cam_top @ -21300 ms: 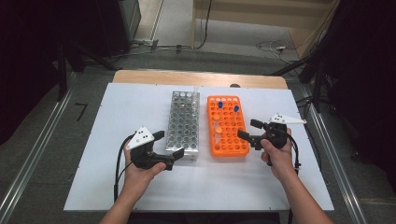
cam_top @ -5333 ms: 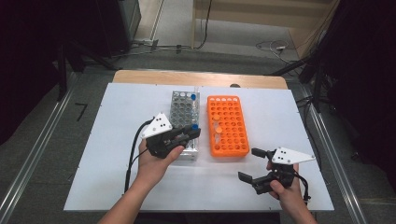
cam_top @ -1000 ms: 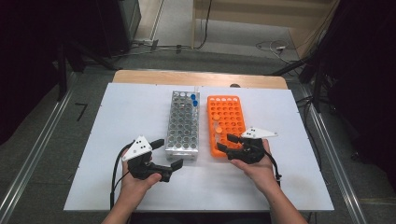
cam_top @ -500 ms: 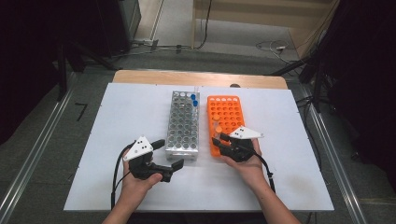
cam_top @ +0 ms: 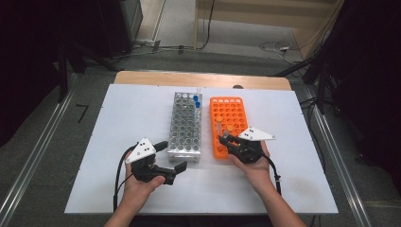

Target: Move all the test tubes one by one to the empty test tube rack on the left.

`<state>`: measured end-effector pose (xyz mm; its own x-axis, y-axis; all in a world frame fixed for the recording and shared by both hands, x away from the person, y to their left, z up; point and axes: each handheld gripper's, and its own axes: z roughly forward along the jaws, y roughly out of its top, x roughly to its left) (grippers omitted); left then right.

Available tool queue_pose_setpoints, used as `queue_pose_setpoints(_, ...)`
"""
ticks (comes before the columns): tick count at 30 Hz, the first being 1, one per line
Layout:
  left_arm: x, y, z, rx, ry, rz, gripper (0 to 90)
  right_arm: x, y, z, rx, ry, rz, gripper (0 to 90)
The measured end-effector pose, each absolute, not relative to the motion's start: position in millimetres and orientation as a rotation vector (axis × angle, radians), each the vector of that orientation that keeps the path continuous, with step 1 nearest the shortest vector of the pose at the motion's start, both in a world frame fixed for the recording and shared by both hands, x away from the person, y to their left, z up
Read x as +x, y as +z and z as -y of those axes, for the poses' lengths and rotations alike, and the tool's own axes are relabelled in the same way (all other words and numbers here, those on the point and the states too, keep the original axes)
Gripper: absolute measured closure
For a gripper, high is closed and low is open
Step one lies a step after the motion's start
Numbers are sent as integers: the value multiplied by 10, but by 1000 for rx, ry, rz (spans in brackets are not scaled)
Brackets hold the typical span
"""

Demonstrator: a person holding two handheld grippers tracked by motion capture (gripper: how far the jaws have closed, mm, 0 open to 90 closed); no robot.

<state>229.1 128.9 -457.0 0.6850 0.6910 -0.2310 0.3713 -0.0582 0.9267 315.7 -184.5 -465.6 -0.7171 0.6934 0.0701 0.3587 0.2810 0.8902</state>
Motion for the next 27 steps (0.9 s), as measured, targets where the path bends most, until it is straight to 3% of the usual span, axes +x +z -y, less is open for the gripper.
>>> queue_pose_setpoints(13,2260,-4503,-1171,1670,299,-821,0,2810,-4482,1954,916,1456,-2299,729)
queue_pose_setpoints(27,2227,-4441,-985,1666,268,-752,57,2509,-4510,1689,788,1472,-2439,730)
